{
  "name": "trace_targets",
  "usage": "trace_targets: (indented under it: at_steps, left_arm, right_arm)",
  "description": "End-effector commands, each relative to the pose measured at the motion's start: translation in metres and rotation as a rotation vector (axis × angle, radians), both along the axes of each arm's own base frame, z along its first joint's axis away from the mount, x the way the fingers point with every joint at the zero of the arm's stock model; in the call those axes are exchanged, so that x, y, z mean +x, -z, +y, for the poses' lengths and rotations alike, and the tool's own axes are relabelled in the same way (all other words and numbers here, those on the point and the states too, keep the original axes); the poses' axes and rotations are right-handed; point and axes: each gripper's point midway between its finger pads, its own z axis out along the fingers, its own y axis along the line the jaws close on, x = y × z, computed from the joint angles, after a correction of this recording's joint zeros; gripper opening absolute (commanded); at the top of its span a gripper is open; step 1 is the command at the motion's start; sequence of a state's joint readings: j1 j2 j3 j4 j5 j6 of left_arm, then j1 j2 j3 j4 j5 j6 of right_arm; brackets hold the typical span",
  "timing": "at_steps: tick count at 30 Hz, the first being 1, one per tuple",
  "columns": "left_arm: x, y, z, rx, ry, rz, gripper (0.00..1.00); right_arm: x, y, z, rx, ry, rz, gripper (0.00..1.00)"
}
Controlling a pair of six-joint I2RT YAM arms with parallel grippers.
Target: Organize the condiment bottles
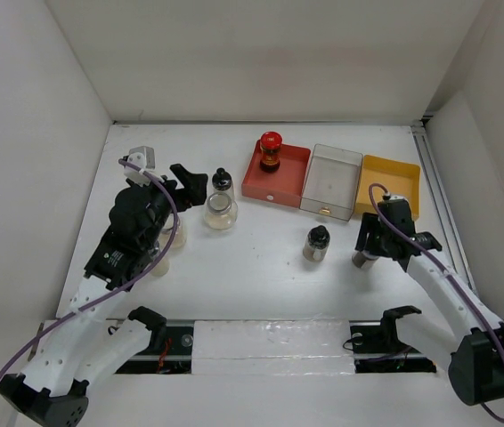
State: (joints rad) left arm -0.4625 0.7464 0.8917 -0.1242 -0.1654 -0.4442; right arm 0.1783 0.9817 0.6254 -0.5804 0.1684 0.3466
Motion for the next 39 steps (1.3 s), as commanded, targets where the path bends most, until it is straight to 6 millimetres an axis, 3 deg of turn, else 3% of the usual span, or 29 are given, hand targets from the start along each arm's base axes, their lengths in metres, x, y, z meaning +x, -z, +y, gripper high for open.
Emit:
trace_targets:
  at_steps: [1, 2, 3, 5, 7, 9, 11, 12, 13, 14, 15, 16, 17, 19, 20, 21, 24, 27, 28, 30, 32, 39]
  left_arm:
    - [0.001, -0.009, -0.005, -0.022, 0.024, -0.026, 0.84]
    - [0.001, -0.009, -0.005, -0.022, 0.024, -0.026, 0.84]
    - [0.002, -0.009, -0.003, -0.021, 0.014, -0.027, 0.84]
    - [0.002, -0.009, -0.003, -0.021, 0.014, -0.027, 0.85]
    - [0.0, -0.015, -0.005, -0.032, 0.026, -0.047, 0.85]
    - [0.0, -0.015, -0.005, -0.032, 0.026, -0.047, 0.85]
    - [0.001, -0.01, -0.005, -0.024, 0.026, -0.031, 0.85]
    - [0.001, -0.01, -0.005, -0.024, 0.026, -0.03, 0.85]
    - [0.0, -0.01, -0.007, -0.025, 0.038, -0.03, 0.85]
    - [0.001, -0.013, -0.007, -0.03, 0.038, -0.04, 0.85]
    - [0.001, -0.013, -0.007, -0.03, 0.038, -0.04, 0.85]
    - [0.0, -0.013, -0.009, -0.031, 0.047, -0.039, 0.85]
    - [0.0, -0.012, -0.009, -0.022, 0.048, -0.042, 0.85]
    - [-0.001, -0.012, -0.01, -0.023, 0.059, -0.041, 0.85]
    - [-0.001, -0.012, -0.01, -0.023, 0.059, -0.041, 0.85]
    - [-0.002, -0.015, -0.009, -0.027, 0.059, -0.05, 0.85]
    - [0.0, -0.012, -0.01, -0.022, 0.059, -0.04, 0.85]
    - [0.0, -0.012, -0.01, -0.022, 0.059, -0.04, 0.85]
    - [0.0, -0.012, -0.01, -0.022, 0.059, -0.04, 0.85]
    - [0.002, -0.008, -0.012, -0.017, 0.059, -0.029, 0.85]
    - [0.001, -0.008, -0.013, -0.018, 0.068, -0.028, 0.85]
    - [0.004, -0.006, -0.012, -0.013, 0.057, -0.02, 0.85]
  right_arm:
    - [0.025, -0.054, 0.0, -0.02, -0.009, -0.178, 0.44]
    - [0.027, -0.068, 0.005, -0.032, -0.023, -0.21, 0.46]
    - [0.036, -0.099, 0.006, -0.047, -0.03, -0.288, 0.47]
    - [0.05, -0.138, 0.008, -0.096, -0.055, -0.397, 0.47]
    - [0.076, -0.19, 0.015, -0.101, -0.074, -0.564, 0.47]
    - [0.095, -0.216, 0.032, -0.075, -0.129, -0.657, 0.47]
    - [0.13, -0.236, 0.053, -0.049, -0.184, -0.73, 0.47]
    - [0.143, -0.237, 0.068, -0.031, -0.253, -0.736, 0.47]
    - [0.158, -0.259, 0.078, -0.022, -0.284, -0.781, 0.47]
    - [0.186, -0.233, 0.09, -0.039, -0.328, -0.714, 0.47]
    - [0.196, -0.23, 0.109, -0.015, -0.399, -0.702, 0.47]
    - [0.21, -0.25, 0.124, -0.007, -0.445, -0.741, 0.47]
    - [0.232, -0.221, 0.135, -0.01, -0.477, -0.677, 0.47]
    - [0.25, -0.215, 0.16, 0.006, -0.535, -0.679, 0.47]
    - [0.263, -0.23, 0.165, -0.001, -0.538, -0.714, 0.48]
    - [0.276, -0.208, 0.175, 0.015, -0.569, -0.675, 0.48]
    - [0.299, -0.2, 0.194, 0.025, -0.605, -0.674, 0.48]
    - [0.311, -0.194, 0.206, 0.016, -0.636, -0.674, 0.48]
    - [0.315, -0.175, 0.209, 0.02, -0.646, -0.641, 0.48]
    - [0.316, -0.164, 0.216, 0.022, -0.656, -0.618, 0.48]
    - [0.32, -0.144, 0.215, 0.007, -0.657, -0.585, 0.49]
    - [0.321, -0.107, 0.215, -0.053, -0.61, -0.517, 0.52]
